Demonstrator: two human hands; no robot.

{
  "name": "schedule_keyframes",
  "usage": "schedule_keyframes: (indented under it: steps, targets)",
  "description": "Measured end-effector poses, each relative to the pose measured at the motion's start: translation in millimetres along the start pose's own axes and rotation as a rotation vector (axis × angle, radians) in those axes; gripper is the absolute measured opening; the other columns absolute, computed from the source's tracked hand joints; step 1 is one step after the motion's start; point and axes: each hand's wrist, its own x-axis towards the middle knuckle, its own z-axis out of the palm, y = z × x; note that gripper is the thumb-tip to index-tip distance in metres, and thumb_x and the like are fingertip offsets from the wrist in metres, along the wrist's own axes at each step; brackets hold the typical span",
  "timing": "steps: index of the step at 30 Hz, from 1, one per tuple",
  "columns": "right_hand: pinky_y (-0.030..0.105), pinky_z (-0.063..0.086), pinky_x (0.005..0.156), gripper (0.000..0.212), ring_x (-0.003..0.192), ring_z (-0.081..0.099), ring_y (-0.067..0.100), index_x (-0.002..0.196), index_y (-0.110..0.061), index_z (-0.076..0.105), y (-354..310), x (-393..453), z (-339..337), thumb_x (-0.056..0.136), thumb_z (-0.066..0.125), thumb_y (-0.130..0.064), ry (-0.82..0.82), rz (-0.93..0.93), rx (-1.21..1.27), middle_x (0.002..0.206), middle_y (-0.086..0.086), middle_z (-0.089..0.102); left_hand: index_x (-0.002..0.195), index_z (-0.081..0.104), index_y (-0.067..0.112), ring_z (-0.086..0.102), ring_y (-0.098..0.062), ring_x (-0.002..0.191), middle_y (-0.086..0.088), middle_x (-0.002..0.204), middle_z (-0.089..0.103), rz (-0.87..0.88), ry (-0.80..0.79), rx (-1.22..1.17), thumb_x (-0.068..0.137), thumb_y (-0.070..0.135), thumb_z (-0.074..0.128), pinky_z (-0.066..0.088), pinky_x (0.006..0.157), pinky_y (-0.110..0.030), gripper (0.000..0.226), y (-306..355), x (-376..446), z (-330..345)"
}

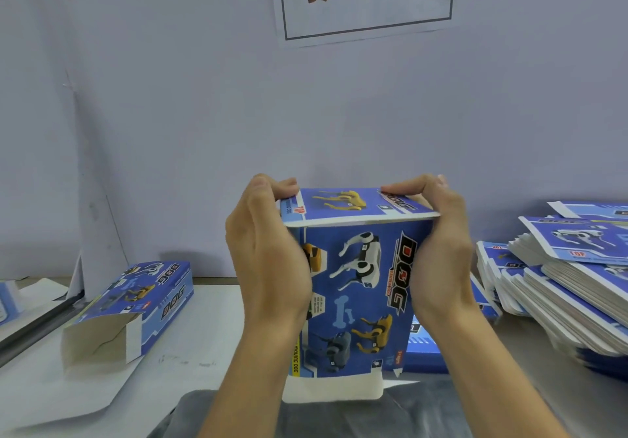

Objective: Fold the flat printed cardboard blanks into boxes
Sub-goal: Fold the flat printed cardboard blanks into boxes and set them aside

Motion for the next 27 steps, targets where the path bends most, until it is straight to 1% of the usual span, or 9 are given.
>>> schedule_keyframes:
  steps: [4, 7, 10, 14, 16, 19, 21, 24, 27]
  targets:
    - [0.032, 0.056, 0.064, 0.051, 0.081, 0.071, 0.027, 0.124, -0.021, 0.06, -5.4, 0.8, -2.3, 0.089, 0.041, -0.053, -0.166, 0.082, 0.142, 0.106, 0.014, 0.071, 0.086, 0.061, 0.028, 0.06, -0.009, 0.066, 0.008, 0.082, 0.068, 0.072, 0.041, 0.109, 0.105, 0.029, 0.03, 0.041, 0.043, -0.012, 0.036, 3.0, 2.0, -0.4]
    - [0.041, 0.058, 0.076, 0.062, 0.094, 0.071, 0.035, 0.141, -0.041, 0.046, -12.6, 6.8, -12.7, 0.082, 0.059, -0.027, -0.39, 0.183, 0.177, 0.118, 0.014, 0.067, 0.096, 0.057, 0.038, 0.064, -0.019, 0.076, 0.005, 0.087, 0.063, -0.092, 0.098, 0.02, 0.107, 0.034, 0.032, 0.047, 0.046, -0.018, 0.027, 4.0, 9.4, -6.7]
    - [0.042, 0.059, 0.079, 0.072, 0.1, 0.072, 0.032, 0.14, -0.049, 0.045, -14.8, 8.7, -21.0, 0.075, 0.073, -0.036, -0.388, 0.083, 0.072, 0.106, 0.009, 0.072, 0.11, 0.061, 0.034, 0.063, -0.023, 0.077, -0.003, 0.093, 0.063, -0.182, 0.018, -0.04, 0.093, 0.049, 0.04, 0.052, 0.054, -0.027, 0.031, 5.1, 14.5, -12.0]
    - [0.038, 0.056, 0.079, 0.058, 0.085, 0.069, 0.024, 0.132, -0.04, 0.055, -27.2, 16.1, -27.2, 0.079, 0.07, -0.059, -0.025, -0.103, -0.044, 0.09, 0.003, 0.071, 0.12, 0.063, 0.03, 0.07, -0.028, 0.102, 0.0, 0.111, 0.075, -0.161, -0.244, -0.056, 0.087, 0.051, 0.044, 0.055, 0.09, -0.045, 0.043, 5.4, 20.6, -19.4]
    - [0.047, 0.057, 0.089, 0.055, 0.097, 0.071, 0.028, 0.131, -0.03, 0.06, -33.5, 17.2, -32.6, 0.084, 0.061, -0.058, 0.041, 0.002, -0.006, 0.104, 0.004, 0.073, 0.115, 0.067, 0.027, 0.072, -0.023, 0.093, 0.002, 0.111, 0.076, -0.151, -0.351, 0.022, 0.087, 0.047, 0.047, 0.056, 0.085, -0.04, 0.04, 5.1, 23.9, -23.3]
    - [0.03, 0.058, 0.053, 0.041, 0.067, 0.075, 0.02, 0.093, -0.02, 0.081, -41.0, 11.2, -37.2, 0.095, 0.052, -0.049, -0.059, 0.235, 0.125, 0.082, 0.005, 0.077, 0.113, 0.066, 0.026, 0.071, -0.014, 0.074, 0.004, 0.102, 0.078, -0.231, -0.373, 0.102, 0.086, 0.049, 0.055, 0.055, 0.067, -0.027, 0.037, 0.5, 26.9, -29.3]
    - [0.022, 0.053, 0.045, 0.05, 0.053, 0.071, 0.017, 0.067, -0.023, 0.08, -42.7, 7.9, -36.9, 0.098, 0.047, -0.046, -0.098, 0.286, 0.139, 0.068, 0.002, 0.075, 0.119, 0.063, 0.024, 0.071, -0.013, 0.069, 0.004, 0.097, 0.078, -0.332, -0.354, 0.086, 0.086, 0.053, 0.063, 0.055, 0.06, -0.024, 0.043, -3.3, 28.1, -34.1]
    - [0.023, 0.054, 0.05, 0.049, 0.059, 0.072, 0.018, 0.07, -0.023, 0.079, -43.0, 10.4, -33.5, 0.099, 0.047, -0.045, -0.08, 0.201, 0.179, 0.074, 0.003, 0.076, 0.122, 0.065, 0.026, 0.07, -0.017, 0.07, -0.001, 0.106, 0.077, -0.431, -0.405, 0.048, 0.077, 0.061, 0.054, 0.055, 0.062, -0.029, 0.058, -6.4, 28.9, -39.1]
    - [0.024, 0.056, 0.055, 0.045, 0.066, 0.073, 0.017, 0.081, -0.023, 0.076, -45.1, 13.9, -34.3, 0.102, 0.042, -0.042, -0.005, 0.067, 0.248, 0.078, -0.001, 0.076, 0.111, 0.076, 0.028, 0.069, -0.016, 0.063, -0.004, 0.097, 0.077, -0.447, -0.532, -0.035, 0.083, 0.059, 0.056, 0.054, 0.056, -0.024, 0.045, -5.2, 28.8, -41.8]
